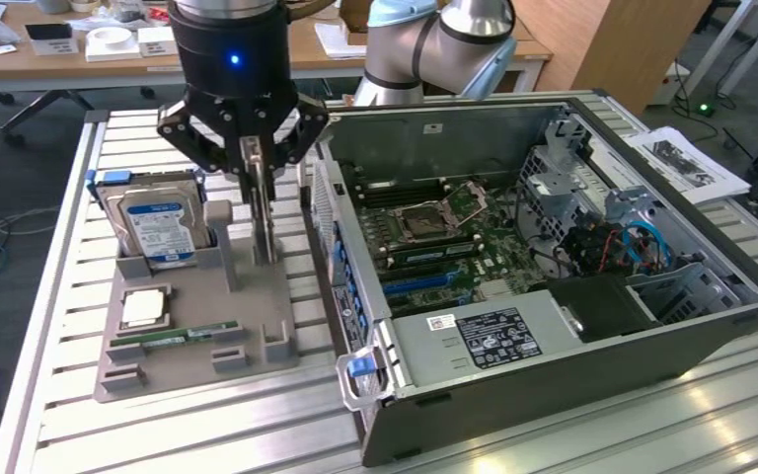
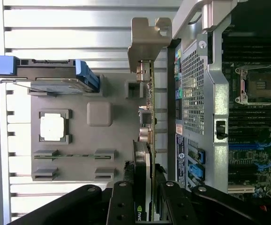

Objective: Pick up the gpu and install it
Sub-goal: 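Pick up the gpu and move the gpu toward the slot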

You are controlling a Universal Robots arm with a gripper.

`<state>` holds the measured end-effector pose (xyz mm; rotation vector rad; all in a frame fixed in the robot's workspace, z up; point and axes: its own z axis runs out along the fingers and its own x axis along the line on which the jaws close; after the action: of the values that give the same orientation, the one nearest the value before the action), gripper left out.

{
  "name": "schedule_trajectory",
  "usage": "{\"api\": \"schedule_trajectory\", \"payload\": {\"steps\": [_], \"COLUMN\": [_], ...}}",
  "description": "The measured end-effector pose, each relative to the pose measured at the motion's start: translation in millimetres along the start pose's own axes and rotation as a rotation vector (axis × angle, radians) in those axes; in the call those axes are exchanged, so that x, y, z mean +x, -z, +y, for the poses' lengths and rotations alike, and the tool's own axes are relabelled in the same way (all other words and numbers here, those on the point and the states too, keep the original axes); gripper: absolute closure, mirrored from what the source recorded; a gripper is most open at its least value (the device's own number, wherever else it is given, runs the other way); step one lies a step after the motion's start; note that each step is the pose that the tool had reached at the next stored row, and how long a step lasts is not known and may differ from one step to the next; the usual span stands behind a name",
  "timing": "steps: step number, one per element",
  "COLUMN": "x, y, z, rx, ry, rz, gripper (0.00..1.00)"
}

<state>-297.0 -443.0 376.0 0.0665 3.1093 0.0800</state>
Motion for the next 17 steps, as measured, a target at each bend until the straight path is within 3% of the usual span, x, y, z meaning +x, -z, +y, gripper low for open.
{"api": "schedule_trajectory", "payload": {"steps": [17], "x": [-1.4], "y": [45.3], "z": [2.3], "rx": [-0.007], "ry": [0.0], "rz": [-0.0032], "gripper": [0.73]}}
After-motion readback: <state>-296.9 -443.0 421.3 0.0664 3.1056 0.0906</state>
